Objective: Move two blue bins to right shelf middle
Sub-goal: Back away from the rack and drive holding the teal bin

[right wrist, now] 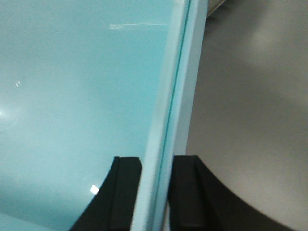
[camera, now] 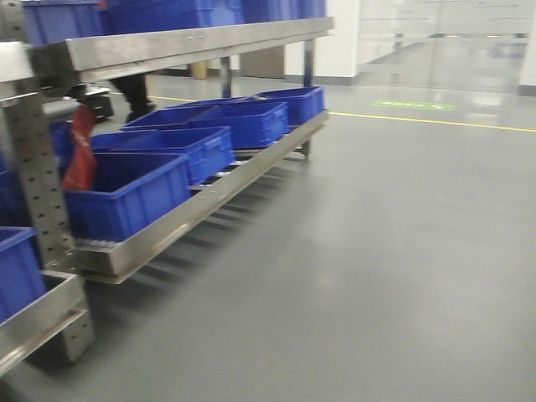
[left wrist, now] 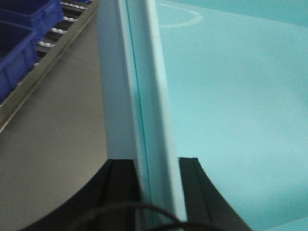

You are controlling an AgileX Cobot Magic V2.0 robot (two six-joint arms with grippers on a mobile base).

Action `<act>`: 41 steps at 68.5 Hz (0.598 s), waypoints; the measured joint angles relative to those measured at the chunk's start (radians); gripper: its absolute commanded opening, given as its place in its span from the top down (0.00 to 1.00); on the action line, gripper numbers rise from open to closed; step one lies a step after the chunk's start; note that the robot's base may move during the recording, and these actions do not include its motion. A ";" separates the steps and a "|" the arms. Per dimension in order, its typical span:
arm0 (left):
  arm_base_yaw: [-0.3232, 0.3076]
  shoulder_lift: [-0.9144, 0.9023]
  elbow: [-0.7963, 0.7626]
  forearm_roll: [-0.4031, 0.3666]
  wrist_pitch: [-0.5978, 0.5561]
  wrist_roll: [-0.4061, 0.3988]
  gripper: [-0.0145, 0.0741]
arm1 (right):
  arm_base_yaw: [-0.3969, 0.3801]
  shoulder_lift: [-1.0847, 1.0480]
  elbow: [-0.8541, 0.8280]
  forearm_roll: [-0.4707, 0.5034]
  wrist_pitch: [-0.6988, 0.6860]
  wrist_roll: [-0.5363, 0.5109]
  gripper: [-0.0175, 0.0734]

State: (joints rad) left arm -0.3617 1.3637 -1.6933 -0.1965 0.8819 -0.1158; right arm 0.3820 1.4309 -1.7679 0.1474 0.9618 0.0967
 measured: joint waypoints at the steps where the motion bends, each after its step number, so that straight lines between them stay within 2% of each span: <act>1: 0.000 0.000 0.000 0.000 0.000 0.000 0.96 | 0.000 0.000 0.000 0.000 0.000 0.000 0.98; 41: 0.000 0.000 0.000 0.000 0.000 0.000 0.96 | 0.000 0.000 0.000 0.000 0.000 0.000 0.98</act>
State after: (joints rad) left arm -0.3617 1.3637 -1.6933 -0.1965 0.8819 -0.1158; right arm 0.3820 1.4309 -1.7679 0.1474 0.9618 0.0967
